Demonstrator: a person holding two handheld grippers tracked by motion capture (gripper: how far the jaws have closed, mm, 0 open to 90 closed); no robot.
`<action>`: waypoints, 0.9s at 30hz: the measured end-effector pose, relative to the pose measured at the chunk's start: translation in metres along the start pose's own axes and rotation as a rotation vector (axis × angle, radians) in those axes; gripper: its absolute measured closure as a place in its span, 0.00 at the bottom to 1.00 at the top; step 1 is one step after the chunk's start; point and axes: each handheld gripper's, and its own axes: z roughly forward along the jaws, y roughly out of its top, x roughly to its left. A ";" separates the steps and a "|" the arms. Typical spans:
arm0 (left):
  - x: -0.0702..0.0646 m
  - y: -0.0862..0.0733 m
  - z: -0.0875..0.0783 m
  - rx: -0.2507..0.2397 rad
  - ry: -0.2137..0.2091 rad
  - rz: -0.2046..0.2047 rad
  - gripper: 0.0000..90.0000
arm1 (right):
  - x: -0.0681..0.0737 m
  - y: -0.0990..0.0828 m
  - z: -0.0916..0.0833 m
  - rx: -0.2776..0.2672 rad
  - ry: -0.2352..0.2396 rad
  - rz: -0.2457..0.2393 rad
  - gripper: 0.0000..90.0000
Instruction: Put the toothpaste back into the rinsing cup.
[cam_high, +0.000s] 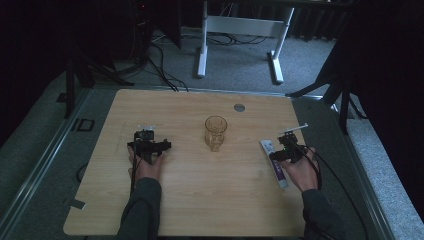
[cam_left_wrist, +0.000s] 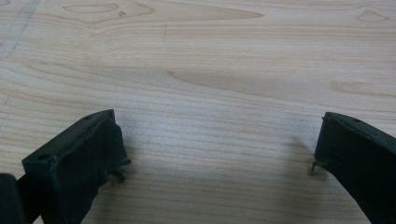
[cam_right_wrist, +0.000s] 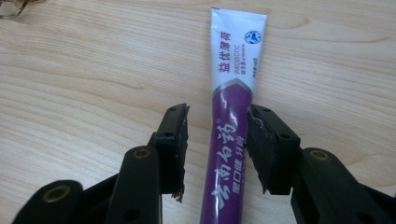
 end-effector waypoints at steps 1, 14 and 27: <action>0.000 0.000 0.000 0.000 0.000 0.000 0.00 | 0.000 0.001 0.001 0.005 0.003 0.001 0.65; 0.000 0.000 0.000 0.000 0.000 0.000 0.00 | -0.003 0.007 0.010 0.083 0.034 -0.010 0.68; 0.000 0.000 0.000 0.000 0.000 0.000 0.00 | -0.005 0.012 0.022 0.177 0.029 -0.036 0.72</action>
